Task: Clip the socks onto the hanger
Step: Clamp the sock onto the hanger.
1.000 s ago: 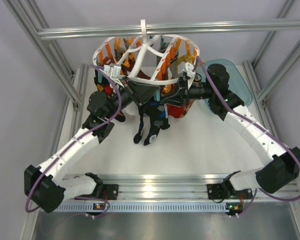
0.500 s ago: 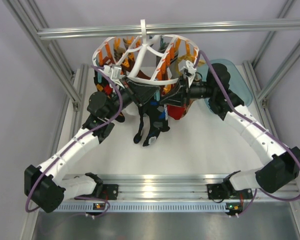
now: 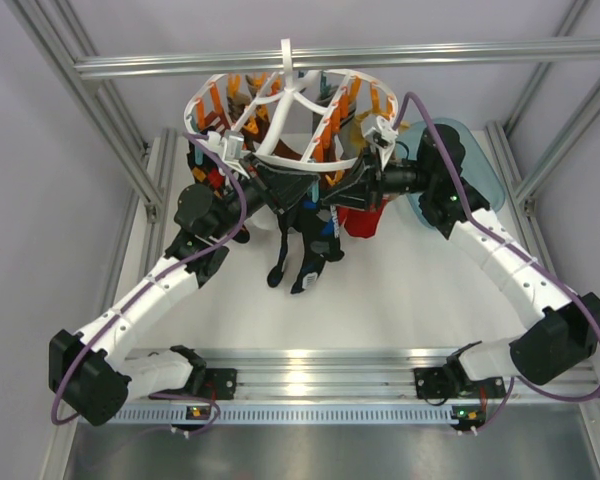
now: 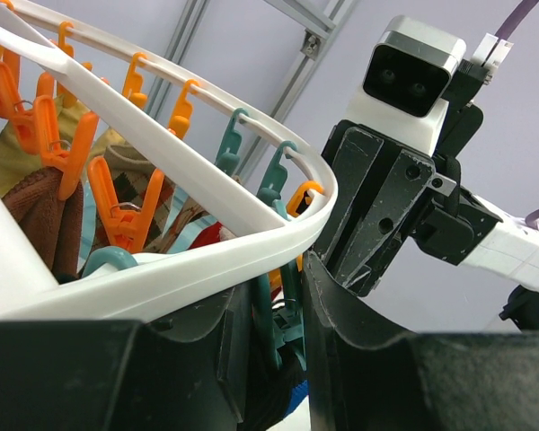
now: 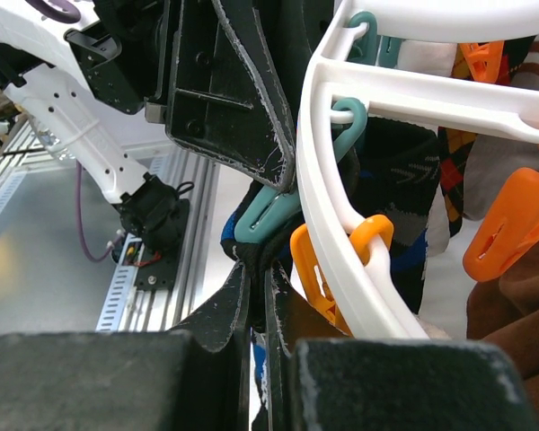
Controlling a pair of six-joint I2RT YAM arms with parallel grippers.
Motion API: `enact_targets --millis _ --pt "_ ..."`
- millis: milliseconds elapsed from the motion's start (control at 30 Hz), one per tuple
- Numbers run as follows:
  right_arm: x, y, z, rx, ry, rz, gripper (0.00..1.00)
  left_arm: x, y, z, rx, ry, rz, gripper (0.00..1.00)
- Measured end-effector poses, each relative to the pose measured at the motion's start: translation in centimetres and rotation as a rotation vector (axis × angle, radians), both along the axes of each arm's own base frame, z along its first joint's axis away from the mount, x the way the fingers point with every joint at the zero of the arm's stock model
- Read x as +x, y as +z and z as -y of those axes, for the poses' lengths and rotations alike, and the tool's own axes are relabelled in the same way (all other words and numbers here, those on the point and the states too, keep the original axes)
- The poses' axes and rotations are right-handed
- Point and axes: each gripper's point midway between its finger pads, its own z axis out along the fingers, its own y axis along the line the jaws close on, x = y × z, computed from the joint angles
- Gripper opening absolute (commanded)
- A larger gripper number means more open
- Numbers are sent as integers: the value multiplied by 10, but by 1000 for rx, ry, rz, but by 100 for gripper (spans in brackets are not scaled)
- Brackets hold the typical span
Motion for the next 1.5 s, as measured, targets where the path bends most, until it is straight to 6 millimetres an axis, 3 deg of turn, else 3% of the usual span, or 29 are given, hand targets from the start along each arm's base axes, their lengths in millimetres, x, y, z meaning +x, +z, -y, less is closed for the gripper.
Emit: enact_targets --millis 900,1033,1067,1167,1500 --pt "6 -2 7 -2 -26 7 0 0 -4 -4 23 -8 3 0" --pt "6 -3 8 -2 -27 7 0 0 -4 -4 23 -8 3 18" --pt "6 -3 8 -2 -27 6 0 0 -4 -4 23 -8 3 27" --pt "6 -3 8 -2 -27 3 0 0 -4 -4 22 -9 1 37" --pt "10 3 10 14 -39 21 0 -3 -7 -2 34 -28 -7 47"
